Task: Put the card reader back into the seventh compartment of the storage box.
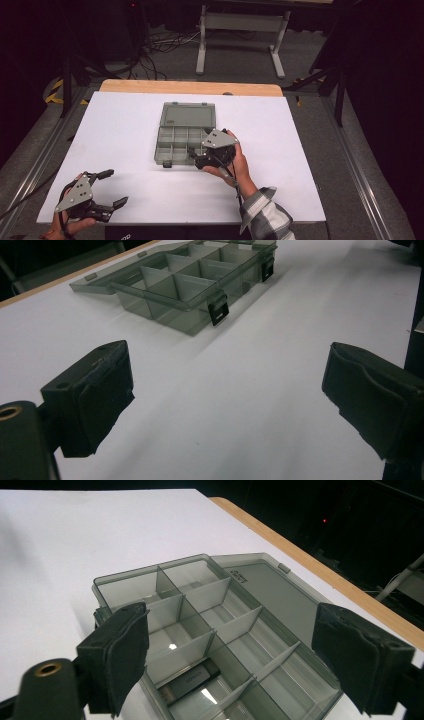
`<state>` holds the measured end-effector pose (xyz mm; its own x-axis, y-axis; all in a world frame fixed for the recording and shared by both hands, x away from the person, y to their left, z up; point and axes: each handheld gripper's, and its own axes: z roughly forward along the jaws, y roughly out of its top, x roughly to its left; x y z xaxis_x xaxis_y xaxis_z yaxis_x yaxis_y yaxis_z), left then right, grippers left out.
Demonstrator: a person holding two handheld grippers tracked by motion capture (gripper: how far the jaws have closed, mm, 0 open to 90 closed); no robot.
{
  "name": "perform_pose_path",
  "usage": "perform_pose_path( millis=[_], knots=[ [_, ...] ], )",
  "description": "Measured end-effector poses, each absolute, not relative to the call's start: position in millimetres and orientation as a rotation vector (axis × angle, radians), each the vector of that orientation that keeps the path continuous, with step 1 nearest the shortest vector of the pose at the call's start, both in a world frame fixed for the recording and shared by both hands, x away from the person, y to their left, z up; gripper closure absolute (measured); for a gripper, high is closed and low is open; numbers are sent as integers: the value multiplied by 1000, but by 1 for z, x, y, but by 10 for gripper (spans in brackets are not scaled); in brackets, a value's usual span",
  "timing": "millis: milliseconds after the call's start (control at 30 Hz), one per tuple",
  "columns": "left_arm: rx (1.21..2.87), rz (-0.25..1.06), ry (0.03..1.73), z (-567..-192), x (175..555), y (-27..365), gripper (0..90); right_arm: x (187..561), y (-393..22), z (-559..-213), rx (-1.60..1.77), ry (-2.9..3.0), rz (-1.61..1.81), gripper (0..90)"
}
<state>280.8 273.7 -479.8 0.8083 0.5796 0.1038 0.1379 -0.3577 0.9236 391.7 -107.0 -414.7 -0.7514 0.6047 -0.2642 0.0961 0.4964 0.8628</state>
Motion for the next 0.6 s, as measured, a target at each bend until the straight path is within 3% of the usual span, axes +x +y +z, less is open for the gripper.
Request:
perform_pose_path(
  millis=[600],
  knots=[
    [1909,507,540,-480,281,274,71,390,-108,-413,588,2191,1189,118]
  ],
)
